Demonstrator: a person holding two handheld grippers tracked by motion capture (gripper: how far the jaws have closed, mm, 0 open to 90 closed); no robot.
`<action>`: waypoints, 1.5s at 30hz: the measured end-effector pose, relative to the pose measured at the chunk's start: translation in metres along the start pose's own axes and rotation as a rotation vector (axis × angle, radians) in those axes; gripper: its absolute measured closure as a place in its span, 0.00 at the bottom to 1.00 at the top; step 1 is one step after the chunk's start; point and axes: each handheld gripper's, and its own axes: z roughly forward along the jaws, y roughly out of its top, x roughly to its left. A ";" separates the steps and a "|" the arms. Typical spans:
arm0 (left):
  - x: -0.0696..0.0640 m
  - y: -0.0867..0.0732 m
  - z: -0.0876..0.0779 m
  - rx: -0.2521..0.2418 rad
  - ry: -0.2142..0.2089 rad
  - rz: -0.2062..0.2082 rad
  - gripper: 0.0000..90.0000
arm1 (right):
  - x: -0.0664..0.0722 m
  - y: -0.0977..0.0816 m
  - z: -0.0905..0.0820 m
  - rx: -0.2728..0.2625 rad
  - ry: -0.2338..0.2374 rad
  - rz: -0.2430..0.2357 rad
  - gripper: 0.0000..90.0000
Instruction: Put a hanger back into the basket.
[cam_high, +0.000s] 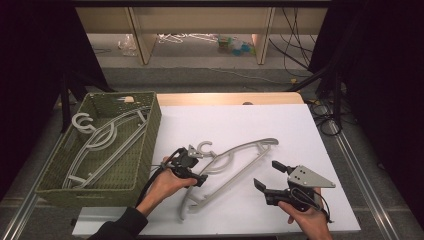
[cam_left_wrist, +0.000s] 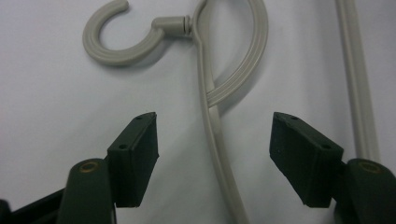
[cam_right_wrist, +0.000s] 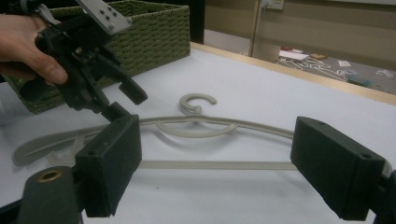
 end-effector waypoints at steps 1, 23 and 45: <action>0.000 0.001 0.003 0.010 0.005 -0.003 0.36 | 0.000 -0.001 0.003 -0.039 0.004 -0.002 0.19; 0.004 0.015 0.023 0.105 -0.051 0.043 0.79 | 0.001 0.000 0.003 -0.033 -0.002 -0.012 0.19; 0.020 0.014 0.010 -0.032 -0.041 -0.018 0.90 | 0.001 0.001 0.002 -0.030 -0.004 -0.005 0.20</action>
